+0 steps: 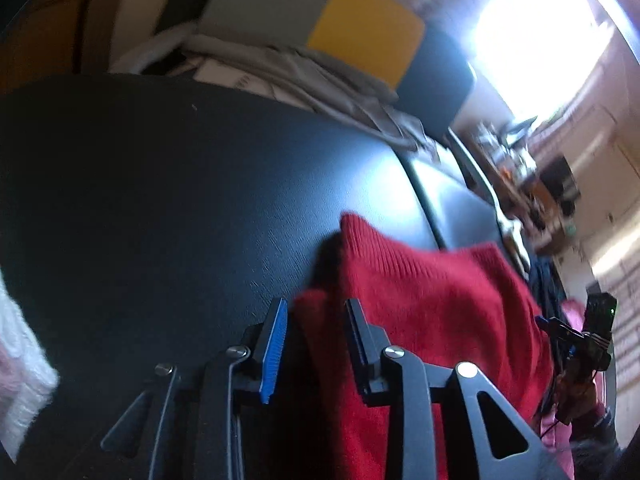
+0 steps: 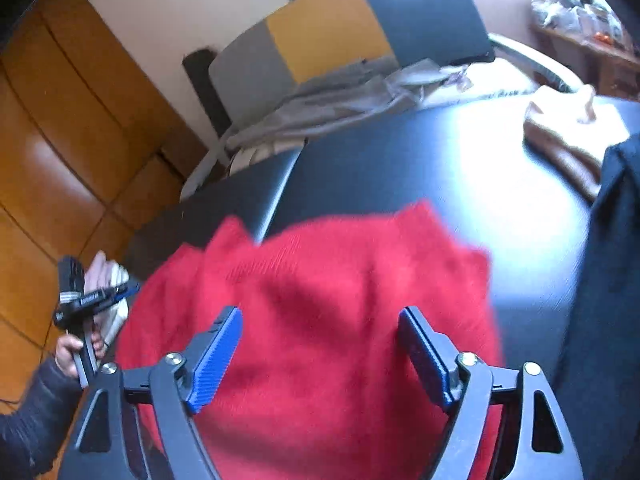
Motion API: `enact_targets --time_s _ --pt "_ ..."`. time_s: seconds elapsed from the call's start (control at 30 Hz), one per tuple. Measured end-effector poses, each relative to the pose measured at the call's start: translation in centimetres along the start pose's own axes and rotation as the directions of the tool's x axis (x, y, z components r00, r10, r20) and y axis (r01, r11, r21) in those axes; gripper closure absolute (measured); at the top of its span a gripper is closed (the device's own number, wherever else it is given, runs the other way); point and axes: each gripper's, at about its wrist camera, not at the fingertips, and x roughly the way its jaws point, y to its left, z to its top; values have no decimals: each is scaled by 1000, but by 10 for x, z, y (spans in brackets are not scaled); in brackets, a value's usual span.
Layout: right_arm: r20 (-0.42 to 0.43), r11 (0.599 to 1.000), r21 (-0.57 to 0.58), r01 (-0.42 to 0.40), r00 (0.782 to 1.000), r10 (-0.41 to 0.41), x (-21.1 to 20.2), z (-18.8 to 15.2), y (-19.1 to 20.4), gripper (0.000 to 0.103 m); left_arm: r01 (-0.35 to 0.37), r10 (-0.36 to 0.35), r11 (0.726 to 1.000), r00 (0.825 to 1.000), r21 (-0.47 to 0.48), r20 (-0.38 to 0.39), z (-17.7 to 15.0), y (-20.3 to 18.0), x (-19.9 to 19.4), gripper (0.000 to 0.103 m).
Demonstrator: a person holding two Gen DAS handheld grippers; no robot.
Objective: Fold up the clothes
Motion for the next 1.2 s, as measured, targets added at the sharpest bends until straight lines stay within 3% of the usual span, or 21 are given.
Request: enact_targets --time_s 0.2,0.37,0.47,0.53,0.67,0.77,0.9,0.93,1.0,1.03,1.07,1.2 --pt "23 999 -22 40 999 -39 18 -23 14 12 95 -98 994 994 -48 -56 13 -8 13 74" --pt "12 998 -8 55 998 -55 21 -18 14 8 131 -132 989 991 -63 -13 15 -12 9 74" --pt "14 996 -33 88 996 -87 16 -13 17 8 100 -101 995 994 -27 -31 11 -22 16 74" --pt "66 989 -66 129 990 -125 1 -6 18 8 88 -87 996 995 29 -44 7 -33 21 74" --pt "126 961 -117 249 964 -234 -23 11 2 7 23 -16 994 998 108 -62 -2 -47 30 74" --pt "91 945 -129 302 952 -292 -17 22 -13 2 -24 31 992 998 125 -55 -5 -51 33 72" --pt "28 930 -149 337 941 -337 3 34 -21 2 -67 74 991 996 113 -58 -8 -49 33 67" --pt "2 913 -180 366 928 -372 12 36 -17 4 -67 74 992 996 103 -58 -9 -48 34 66" --pt "-32 879 -235 415 900 -434 26 37 -12 26 -66 71 994 996 81 -56 -10 -45 34 65" --pt "-40 864 -256 435 888 -459 31 36 -11 47 -65 69 995 996 71 -55 -10 -44 34 65" --pt "-42 866 -251 433 889 -456 32 35 -11 59 -67 71 995 996 67 -53 -11 -43 34 64" --pt "-58 875 -235 424 892 -448 37 32 -11 56 -75 78 995 996 62 -45 -12 -43 33 63"
